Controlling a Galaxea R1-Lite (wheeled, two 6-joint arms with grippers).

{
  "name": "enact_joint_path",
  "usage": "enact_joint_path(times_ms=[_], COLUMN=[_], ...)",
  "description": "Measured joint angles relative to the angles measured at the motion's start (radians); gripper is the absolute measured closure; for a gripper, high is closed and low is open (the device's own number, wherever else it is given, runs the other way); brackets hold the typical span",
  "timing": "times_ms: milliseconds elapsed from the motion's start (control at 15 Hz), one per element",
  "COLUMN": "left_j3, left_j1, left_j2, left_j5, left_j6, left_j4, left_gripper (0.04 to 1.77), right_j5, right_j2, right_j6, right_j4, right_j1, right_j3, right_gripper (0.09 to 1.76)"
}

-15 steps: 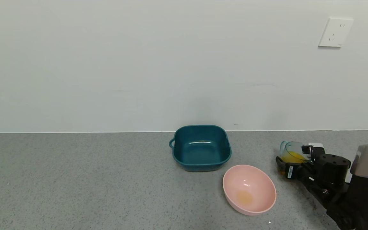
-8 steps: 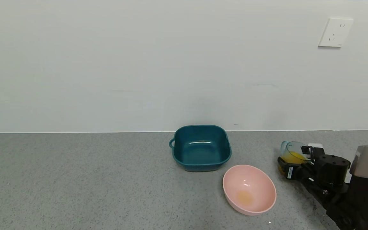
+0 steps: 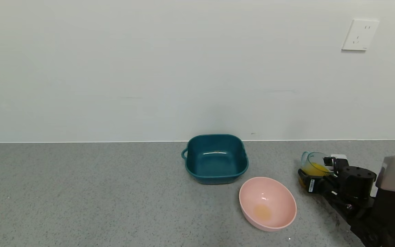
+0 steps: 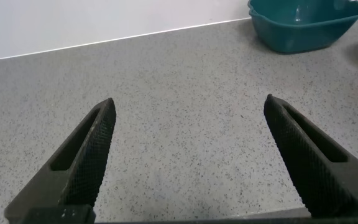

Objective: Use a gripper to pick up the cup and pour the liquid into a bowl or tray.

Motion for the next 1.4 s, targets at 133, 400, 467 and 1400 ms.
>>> enact_joint_path(times_ms=[133,400,467,1400], left_j3=[0.000,0.000,0.000,0.000], left_j1=[0.000,0.000,0.000,0.000], left_j2=[0.000,0.000,0.000,0.000], left_j5=[0.000,0.000,0.000,0.000], left_j6=[0.000,0.000,0.000,0.000], left_j4=[0.000,0.000,0.000,0.000], left_gripper=[0.09,0.09,0.09,0.09], right_j5=[0.000,0.000,0.000,0.011], right_j2=[-0.001,-0.006,-0.010,-0.120], right_j6=[0.000,0.000,0.001,-0.050], right_j4=[0.000,0.002,0.004,0.000], right_j1=[0.001,0.003,0.003,0.011], right_j3=[0.001,0.006,0.007,0.044], right_gripper=[0.49,0.49,0.49,0.49])
